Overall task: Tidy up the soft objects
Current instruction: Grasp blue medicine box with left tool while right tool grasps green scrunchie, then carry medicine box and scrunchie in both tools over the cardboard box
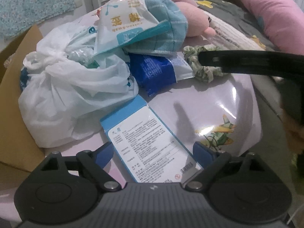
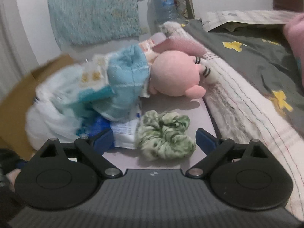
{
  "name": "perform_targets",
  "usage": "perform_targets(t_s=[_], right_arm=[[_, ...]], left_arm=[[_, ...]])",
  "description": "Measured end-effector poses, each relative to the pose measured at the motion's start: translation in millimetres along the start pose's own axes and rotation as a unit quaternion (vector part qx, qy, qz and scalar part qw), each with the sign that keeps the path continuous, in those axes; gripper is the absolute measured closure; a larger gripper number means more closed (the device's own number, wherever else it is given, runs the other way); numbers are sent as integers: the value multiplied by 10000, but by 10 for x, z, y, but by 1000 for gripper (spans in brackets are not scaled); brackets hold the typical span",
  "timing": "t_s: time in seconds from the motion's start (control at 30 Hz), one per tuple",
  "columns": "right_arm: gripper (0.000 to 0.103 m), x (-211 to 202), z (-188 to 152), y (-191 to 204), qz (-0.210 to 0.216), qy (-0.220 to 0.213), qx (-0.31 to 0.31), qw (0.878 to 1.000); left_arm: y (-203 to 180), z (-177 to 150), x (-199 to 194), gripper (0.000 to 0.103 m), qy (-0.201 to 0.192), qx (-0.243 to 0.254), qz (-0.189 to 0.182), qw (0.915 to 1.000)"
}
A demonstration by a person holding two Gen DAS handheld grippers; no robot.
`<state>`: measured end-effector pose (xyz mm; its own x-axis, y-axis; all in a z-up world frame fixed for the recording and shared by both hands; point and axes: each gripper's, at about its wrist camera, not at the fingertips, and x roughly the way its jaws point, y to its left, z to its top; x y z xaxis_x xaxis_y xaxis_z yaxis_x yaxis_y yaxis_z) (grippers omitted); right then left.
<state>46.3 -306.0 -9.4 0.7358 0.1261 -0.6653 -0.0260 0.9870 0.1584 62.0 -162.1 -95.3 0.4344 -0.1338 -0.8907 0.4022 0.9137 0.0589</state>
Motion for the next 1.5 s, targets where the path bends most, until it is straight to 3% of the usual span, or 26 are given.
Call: perform_targets(t_s=[0.07,0.13,0.2,0.3,0.37,0.47,0.6,0.7,0.83,1.17,1.23,1.5], right_arm=[[13,146,0,-46,6,177,-7,9998],[24,238,-59,-64,-66,273,-53,9996],[54,218,-95,-13,-190,250,-261,9992],[69,180,-156,-43,-83,311,-196,9993],[71,80,-208,-98,1,316,-68,9995],[71,-52,-297,-243,592,369,505,9963],[72,-200,-478,-324,1561,568,1228,9784],[72,-246,-603,-220,1948,726,1401,9681],[72,-235,-674,-81,1911,790,1321,9694],[72,-273,-633,-32,2262,686,1687,9569],[72,-308,-620,3,2256,654,1675,9575],[72,-361,-690,76,2131,689,1745,9589]], left_arm=[[7,10,41,12,69,-81,-11,9999],[28,14,73,12,118,-143,0,9998],[33,14,91,12,149,-136,32,9998],[24,1,97,12,176,-104,49,9998],[21,-8,106,12,181,-87,57,9998],[1,-5,148,12,206,-74,74,9997],[8,-7,176,12,224,-116,77,9997],[12,-19,184,12,205,-96,141,9996],[53,-36,189,18,180,-216,81,9996],[144,-129,-83,22,-273,-210,-27,9994],[156,-154,-149,26,-359,-209,-56,9991],[235,-225,-194,26,-398,-229,-168,9988]])
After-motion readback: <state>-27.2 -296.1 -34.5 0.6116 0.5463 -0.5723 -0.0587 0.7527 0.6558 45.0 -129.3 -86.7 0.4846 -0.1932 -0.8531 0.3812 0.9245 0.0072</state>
